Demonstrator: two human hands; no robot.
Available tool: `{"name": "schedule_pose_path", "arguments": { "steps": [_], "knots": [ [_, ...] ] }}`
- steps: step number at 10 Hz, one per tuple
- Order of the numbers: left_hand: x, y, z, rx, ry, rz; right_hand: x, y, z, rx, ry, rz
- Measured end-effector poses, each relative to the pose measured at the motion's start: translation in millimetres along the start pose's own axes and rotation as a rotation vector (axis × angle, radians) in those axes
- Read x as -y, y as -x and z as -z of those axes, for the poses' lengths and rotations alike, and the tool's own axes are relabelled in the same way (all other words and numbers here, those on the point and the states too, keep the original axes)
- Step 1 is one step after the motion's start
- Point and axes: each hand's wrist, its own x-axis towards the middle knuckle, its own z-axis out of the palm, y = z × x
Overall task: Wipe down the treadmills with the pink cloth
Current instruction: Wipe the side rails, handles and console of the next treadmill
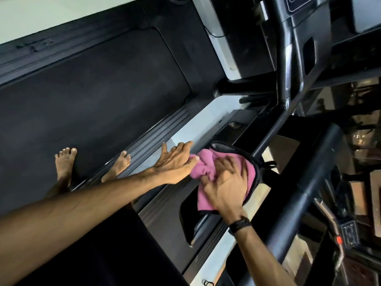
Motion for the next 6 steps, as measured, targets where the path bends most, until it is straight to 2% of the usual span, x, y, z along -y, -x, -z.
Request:
{"name": "schedule_pose_path", "arguments": {
  "steps": [2,3,4,5,6],
  "knots": [
    [-4,14,9,-0.041,-0.01,-0.011,-51,-79,16,-0.022,-0.028,-0.191],
    [3,24,14,-0.059,-0.038,0.009,-35,-64,16,-0.06,-0.046,-0.221],
    [5,29,17,-0.053,-0.072,0.005,-6,-23,8,-0.12,-0.091,-0.171],
    [5,33,14,-0.008,-0.12,-0.009,42,40,-5,-0.101,-0.16,-0.159],
    [2,36,9,0.007,-0.13,-0.022,60,63,-11,-0.102,-0.12,-0.146]
  ]
}}
